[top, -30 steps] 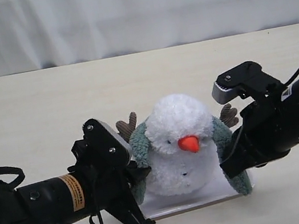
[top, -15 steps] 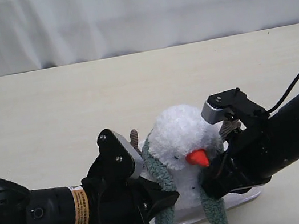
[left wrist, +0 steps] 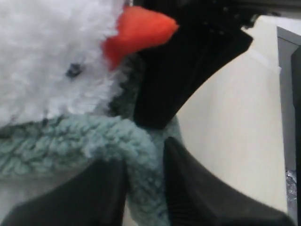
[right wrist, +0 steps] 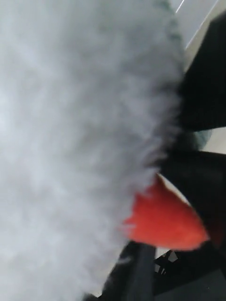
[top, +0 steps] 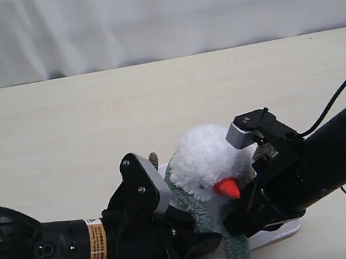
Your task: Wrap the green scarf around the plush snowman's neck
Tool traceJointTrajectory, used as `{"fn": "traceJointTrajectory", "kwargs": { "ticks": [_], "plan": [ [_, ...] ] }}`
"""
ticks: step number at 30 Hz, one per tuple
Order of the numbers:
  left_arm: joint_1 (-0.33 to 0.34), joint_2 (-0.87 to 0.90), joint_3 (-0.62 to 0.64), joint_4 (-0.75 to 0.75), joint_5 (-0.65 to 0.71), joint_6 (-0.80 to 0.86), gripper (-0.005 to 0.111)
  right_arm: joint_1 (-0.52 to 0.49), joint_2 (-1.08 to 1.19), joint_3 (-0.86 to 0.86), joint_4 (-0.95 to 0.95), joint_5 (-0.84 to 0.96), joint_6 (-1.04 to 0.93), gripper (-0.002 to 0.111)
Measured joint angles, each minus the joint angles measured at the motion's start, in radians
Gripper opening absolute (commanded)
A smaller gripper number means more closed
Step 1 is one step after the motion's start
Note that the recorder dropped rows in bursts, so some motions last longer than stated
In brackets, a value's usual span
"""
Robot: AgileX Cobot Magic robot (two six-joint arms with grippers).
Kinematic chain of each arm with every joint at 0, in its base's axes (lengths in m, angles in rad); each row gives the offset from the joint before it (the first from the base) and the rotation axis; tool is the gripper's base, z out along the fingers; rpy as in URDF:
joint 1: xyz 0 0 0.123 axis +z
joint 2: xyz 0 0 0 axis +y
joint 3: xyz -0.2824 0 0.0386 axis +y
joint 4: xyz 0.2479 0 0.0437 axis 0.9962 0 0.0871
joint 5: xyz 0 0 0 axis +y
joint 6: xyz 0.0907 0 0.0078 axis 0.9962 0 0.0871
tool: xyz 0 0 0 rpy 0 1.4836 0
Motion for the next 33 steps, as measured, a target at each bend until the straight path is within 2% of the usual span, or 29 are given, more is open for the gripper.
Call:
{"fn": "traceJointTrajectory", "kwargs": {
  "ticks": [3, 12, 22, 33],
  "plan": [
    [0.0, 0.0, 0.0, 0.023, -0.041, 0.0, 0.047, 0.0, 0.0, 0.0, 0.0, 0.002, -0.002, 0.032],
    [0.0, 0.0, 0.0, 0.034, -0.114, -0.002, 0.047, 0.0, 0.0, 0.0, 0.008, 0.024, -0.009, 0.049],
    [0.0, 0.0, 0.0, 0.221, 0.061, -0.114, 0.047, 0.0, 0.002, 0.0, 0.023, 0.051, -0.021, 0.05],
    [0.0, 0.0, 0.0, 0.217, -0.071, -0.125, 0.047, 0.0, 0.002, 0.0, 0.083, 0.1, -0.094, 0.051]
  ]
}}
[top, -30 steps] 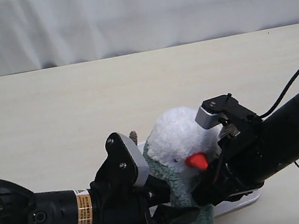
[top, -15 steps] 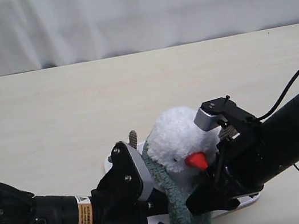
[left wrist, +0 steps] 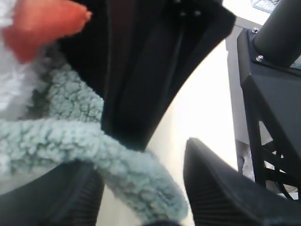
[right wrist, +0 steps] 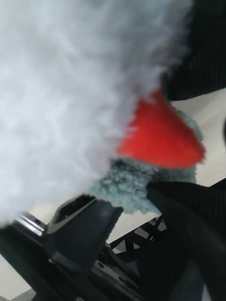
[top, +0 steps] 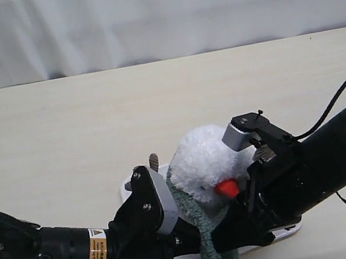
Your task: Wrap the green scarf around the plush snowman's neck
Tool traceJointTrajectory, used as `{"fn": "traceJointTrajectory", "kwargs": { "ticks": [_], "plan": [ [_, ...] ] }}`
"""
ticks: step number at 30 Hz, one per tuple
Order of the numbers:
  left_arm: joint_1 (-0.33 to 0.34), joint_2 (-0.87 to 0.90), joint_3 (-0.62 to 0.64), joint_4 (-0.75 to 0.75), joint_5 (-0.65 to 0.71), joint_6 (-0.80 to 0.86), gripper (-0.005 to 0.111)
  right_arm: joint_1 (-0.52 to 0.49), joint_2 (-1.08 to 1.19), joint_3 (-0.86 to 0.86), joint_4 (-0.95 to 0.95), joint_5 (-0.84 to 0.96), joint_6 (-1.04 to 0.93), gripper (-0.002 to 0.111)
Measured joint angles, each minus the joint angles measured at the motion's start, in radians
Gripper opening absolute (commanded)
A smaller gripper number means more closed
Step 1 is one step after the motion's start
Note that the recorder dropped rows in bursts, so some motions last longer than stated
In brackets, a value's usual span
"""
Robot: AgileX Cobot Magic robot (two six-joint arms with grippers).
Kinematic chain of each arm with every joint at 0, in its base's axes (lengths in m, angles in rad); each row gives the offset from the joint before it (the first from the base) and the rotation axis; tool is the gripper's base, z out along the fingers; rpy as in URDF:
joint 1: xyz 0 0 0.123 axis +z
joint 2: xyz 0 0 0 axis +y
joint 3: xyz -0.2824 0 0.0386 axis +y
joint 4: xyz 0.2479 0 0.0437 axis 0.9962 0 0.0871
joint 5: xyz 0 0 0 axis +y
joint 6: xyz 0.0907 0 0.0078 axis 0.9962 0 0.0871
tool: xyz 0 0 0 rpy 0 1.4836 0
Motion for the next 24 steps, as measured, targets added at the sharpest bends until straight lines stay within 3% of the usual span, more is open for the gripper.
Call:
{"fn": "traceJointTrajectory", "kwargs": {
  "ticks": [7, 18, 24],
  "plan": [
    [0.0, 0.0, 0.0, -0.002, 0.0, -0.004, 0.047, 0.0, 0.04, 0.0, 0.093, 0.019, -0.041, 0.065],
    [0.0, 0.0, 0.0, 0.006, 0.1, -0.004, 0.047, 0.0, 0.079, 0.0, 0.152, 0.072, -0.097, 0.065],
    [0.0, 0.0, 0.0, 0.013, 0.075, -0.004, 0.047, 0.0, 0.078, 0.0, 0.161, 0.072, -0.102, 0.065]
  ]
}}
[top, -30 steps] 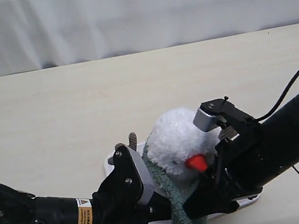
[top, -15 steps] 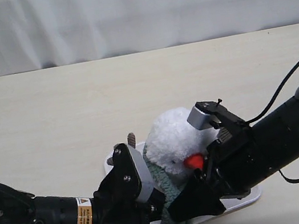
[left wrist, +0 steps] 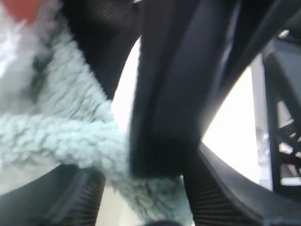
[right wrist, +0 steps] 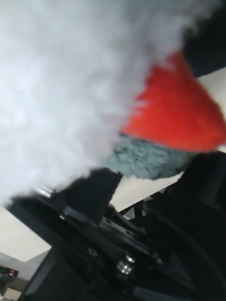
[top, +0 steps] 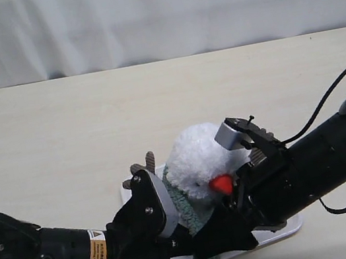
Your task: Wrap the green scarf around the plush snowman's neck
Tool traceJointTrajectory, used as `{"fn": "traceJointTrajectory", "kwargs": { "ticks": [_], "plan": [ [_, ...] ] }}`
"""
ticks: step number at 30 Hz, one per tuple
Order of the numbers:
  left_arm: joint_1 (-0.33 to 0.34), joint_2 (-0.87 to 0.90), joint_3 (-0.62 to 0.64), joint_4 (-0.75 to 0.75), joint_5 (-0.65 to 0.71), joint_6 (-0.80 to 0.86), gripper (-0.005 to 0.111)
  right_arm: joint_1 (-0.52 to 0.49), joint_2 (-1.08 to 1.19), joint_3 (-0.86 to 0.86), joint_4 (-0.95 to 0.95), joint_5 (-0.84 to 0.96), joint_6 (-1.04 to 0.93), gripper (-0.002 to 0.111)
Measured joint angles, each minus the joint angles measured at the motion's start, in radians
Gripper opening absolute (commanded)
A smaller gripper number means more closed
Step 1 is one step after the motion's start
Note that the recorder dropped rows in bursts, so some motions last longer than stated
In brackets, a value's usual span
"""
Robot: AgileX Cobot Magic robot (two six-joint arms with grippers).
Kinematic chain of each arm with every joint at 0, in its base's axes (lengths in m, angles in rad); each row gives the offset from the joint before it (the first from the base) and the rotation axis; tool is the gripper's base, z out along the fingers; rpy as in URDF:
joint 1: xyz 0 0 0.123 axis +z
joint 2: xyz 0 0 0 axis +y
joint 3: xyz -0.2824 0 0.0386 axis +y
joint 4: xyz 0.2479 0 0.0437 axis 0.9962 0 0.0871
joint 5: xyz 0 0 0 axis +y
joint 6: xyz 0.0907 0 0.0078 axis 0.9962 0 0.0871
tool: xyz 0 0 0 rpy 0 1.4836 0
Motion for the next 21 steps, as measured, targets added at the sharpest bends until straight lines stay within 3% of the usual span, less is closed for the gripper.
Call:
{"fn": "traceJointTrajectory", "kwargs": {
  "ticks": [5, 7, 12, 18, 21],
  "plan": [
    [0.0, 0.0, 0.0, -0.046, -0.127, 0.037, 0.047, 0.0, 0.0, 0.0, 0.037, 0.011, -0.02, 0.064],
    [0.0, 0.0, 0.0, -0.065, -0.134, 0.053, 0.047, 0.0, 0.0, 0.0, 0.043, 0.011, -0.022, 0.057],
    [0.0, 0.0, 0.0, -0.078, -0.104, 0.063, 0.047, 0.0, 0.0, 0.0, 0.036, 0.008, -0.047, 0.004],
    [0.0, 0.0, -0.008, 0.011, -0.052, 0.026, 0.048, 0.003, -0.003, 0.007, 0.007, -0.002, -0.053, 0.004],
    [-0.002, 0.0, -0.015, 0.057, -0.021, 0.022, 0.065, 0.006, -0.003, 0.007, 0.003, -0.01, -0.061, 0.004]
  ]
}}
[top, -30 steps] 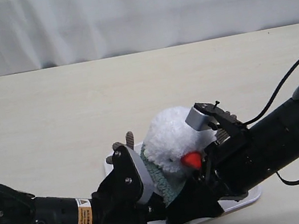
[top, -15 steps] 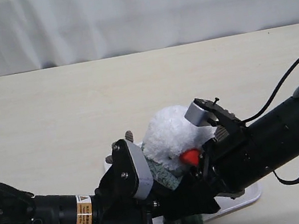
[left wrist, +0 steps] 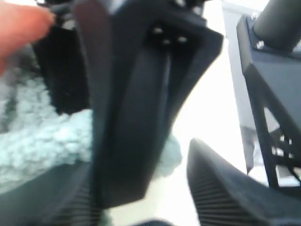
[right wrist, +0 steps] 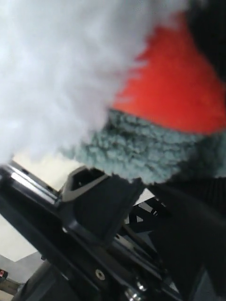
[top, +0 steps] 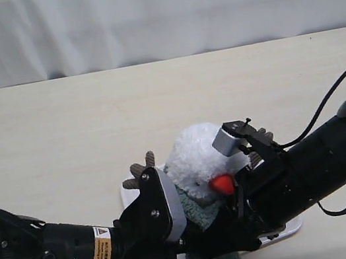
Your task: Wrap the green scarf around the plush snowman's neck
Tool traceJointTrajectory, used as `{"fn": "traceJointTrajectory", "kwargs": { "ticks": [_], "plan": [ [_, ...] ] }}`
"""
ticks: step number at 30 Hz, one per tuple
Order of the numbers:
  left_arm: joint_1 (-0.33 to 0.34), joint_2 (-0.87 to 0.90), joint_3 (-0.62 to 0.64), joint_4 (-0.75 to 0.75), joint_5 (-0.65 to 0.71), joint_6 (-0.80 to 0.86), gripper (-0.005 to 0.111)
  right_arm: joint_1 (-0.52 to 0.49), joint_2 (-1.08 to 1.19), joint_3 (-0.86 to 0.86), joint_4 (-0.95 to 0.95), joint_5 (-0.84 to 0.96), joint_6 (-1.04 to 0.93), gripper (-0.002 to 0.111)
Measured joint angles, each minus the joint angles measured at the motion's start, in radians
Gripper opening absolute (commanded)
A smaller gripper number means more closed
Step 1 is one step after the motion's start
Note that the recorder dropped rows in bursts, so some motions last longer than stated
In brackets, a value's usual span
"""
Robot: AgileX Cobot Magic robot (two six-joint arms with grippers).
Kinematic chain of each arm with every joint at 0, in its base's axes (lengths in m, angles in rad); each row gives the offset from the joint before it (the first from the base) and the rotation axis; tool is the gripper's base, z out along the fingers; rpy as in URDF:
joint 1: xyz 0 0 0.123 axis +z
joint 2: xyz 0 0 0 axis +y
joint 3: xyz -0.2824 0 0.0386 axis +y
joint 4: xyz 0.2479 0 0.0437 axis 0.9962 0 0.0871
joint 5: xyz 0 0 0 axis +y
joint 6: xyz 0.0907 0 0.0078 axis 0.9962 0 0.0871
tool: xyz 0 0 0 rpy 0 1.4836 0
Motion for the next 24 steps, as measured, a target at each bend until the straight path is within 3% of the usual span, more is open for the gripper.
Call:
{"fn": "traceJointTrajectory", "kwargs": {
  "ticks": [2, 5, 9, 11, 19, 24],
  "plan": [
    [-0.001, -0.002, 0.0, 0.018, 0.0, 0.0, 0.073, 0.0, 0.0, 0.0, 0.0, -0.008, -0.002, 0.004],
    [-0.005, -0.002, 0.0, 0.019, 0.014, 0.003, 0.074, 0.0, 0.0, 0.0, 0.004, -0.029, -0.004, 0.004],
    [-0.004, -0.004, 0.015, 0.033, 0.275, -0.023, 0.074, -0.008, -0.001, 0.0, 0.002, -0.043, 0.012, 0.004],
    [0.001, -0.009, 0.015, 0.033, 0.343, -0.048, 0.074, -0.008, -0.001, 0.0, 0.002, -0.039, 0.014, 0.004],
    [0.001, -0.049, 0.015, 0.045, 0.359, -0.118, 0.074, -0.008, -0.001, 0.0, -0.023, -0.049, 0.018, 0.004],
    [0.001, -0.063, 0.015, 0.172, 0.352, -0.251, 0.074, -0.008, -0.001, 0.0, -0.031, -0.059, 0.018, 0.004]
  ]
}}
